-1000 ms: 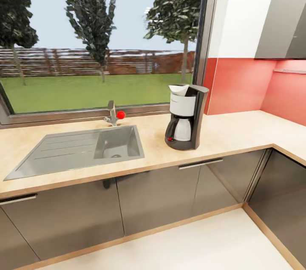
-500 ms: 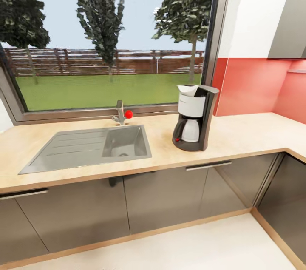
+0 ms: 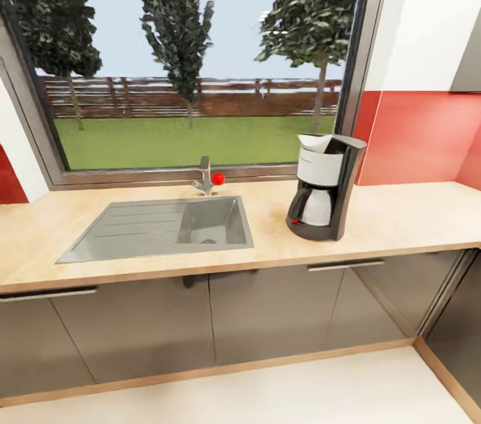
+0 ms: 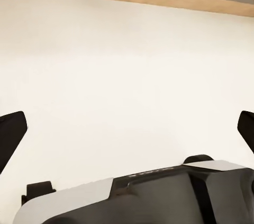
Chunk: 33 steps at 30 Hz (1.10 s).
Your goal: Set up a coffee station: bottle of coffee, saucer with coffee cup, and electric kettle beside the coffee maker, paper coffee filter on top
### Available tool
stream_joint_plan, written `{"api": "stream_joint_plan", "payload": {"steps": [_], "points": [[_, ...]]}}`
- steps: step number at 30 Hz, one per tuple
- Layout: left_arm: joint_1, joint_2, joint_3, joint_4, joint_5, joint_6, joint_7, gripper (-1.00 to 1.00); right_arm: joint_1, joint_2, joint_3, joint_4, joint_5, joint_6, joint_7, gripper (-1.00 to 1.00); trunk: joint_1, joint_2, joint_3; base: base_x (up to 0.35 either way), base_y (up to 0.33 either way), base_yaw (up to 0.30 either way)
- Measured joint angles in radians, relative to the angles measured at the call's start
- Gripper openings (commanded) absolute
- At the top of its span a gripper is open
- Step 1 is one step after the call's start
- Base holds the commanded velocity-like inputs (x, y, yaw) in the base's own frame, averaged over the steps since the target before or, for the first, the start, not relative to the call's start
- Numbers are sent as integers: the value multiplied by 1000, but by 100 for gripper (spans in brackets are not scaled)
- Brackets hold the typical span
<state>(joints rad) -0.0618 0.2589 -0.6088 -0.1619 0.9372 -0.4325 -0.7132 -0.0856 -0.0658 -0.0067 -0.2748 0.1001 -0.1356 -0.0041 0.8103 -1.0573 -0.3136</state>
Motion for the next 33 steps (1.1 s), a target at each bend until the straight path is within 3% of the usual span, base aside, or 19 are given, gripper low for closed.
{"api": "stream_joint_plan", "payload": {"steps": [33], "points": [[0,0,2,0,0,0,0,100,0,0,1,0,2,0,0,100,0,0,0,0,0,265]]}}
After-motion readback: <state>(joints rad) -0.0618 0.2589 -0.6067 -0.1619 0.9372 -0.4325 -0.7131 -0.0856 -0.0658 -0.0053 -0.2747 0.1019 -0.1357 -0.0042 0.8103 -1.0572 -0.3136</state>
